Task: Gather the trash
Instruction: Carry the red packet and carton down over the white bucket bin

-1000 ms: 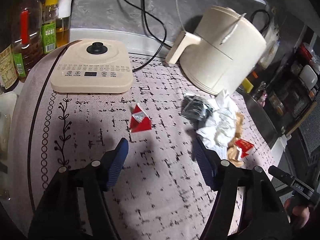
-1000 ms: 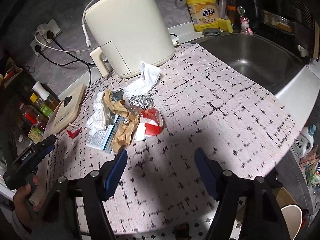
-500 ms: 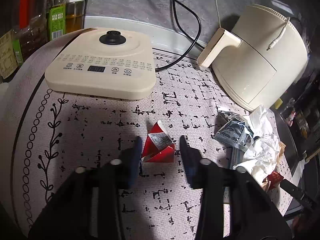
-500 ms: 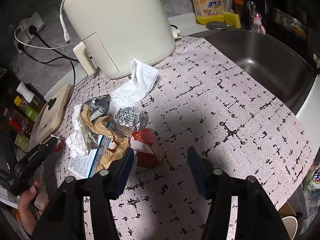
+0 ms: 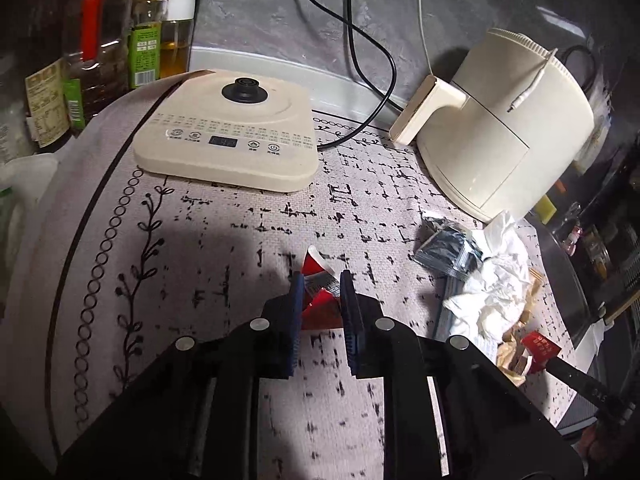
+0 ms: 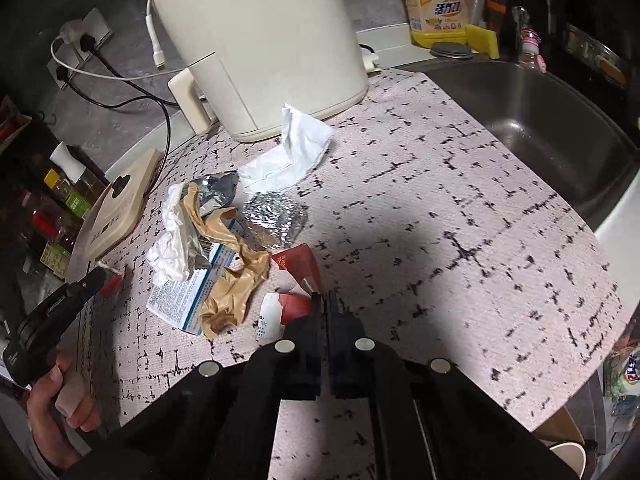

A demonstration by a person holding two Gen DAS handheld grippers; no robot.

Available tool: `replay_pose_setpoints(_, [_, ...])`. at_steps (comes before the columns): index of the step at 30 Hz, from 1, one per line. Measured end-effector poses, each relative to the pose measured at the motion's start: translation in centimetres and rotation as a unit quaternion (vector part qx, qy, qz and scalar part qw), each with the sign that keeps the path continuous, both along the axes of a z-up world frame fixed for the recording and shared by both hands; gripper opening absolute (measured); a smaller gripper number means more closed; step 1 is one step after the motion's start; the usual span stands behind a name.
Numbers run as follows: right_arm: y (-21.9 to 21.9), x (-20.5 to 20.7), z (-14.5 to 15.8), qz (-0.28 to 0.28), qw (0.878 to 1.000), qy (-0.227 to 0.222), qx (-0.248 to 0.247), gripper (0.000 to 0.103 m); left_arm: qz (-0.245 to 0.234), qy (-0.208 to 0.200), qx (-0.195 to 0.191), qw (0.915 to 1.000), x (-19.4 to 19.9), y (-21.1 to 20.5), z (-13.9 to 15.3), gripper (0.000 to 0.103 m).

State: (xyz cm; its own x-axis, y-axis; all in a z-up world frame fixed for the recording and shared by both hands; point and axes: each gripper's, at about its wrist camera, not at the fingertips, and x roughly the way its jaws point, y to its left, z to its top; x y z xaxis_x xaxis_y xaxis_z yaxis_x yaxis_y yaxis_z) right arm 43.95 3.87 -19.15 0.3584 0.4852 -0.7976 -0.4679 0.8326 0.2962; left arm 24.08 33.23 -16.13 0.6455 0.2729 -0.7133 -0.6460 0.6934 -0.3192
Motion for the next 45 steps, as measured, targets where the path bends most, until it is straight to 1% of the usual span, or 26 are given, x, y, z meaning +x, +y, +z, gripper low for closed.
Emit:
replay_pose_setpoints(5, [-2.1,-1.1,0.7,0.01,1.0,0.0,0.001,0.003,0.012,-0.009,0.001,0.9999,-2.0,-2.3,1.0,0.018])
replay_pose_setpoints(8, [-3.7,-1.8,1.3,0.018,1.0,0.002,0.012,0.003,0.016,-0.014,0.0,0.9998,-3.1,-4.2,1.5,0.018])
replay_pose_setpoints(14, [-7.1,-3.6,3.0,0.032,0.999,-0.011,0.029,0.003,0.009,-0.027,0.005,0.9996,-4.5,-8.7,2.9,0.018])
replay_pose_setpoints(20, [-11.9,-4.9,3.9,0.023,0.999,-0.013,0.044,0.003,-0.025,-0.041,0.004,0.9988,-3.9,-13.9,4.2,0.018])
replay_pose_setpoints(26, [-18.1,-5.7,4.0,-0.007,0.999,-0.011,0.051,0.003,-0.082,-0.048,0.001,0.9955,-2.0,-19.6,4.7,0.018])
replay_pose_setpoints(32, [-23.9,-6.3,3.4,-0.043,0.998,-0.006,0.054,0.003,-0.148,-0.045,-0.01,0.9879,0.1,-25.4,4.3,0.018])
replay_pose_setpoints(36, [-27.6,-7.1,2.7,-0.069,0.996,0.001,0.049,0.003,-0.19,-0.04,-0.019,0.9808,1.2,-29.1,3.5,0.018])
replay_pose_setpoints(41, [-32.3,-8.2,1.1,-0.108,0.993,0.016,0.04,0.003,-0.238,-0.025,-0.032,0.9704,2.4,-33.7,2.0,0.018])
replay_pose_setpoints(45, [-36.1,-9.3,-0.8,-0.14,0.989,0.035,0.026,0.003,-0.27,-0.011,-0.044,0.9617,3.0,-36.9,0.6,0.018])
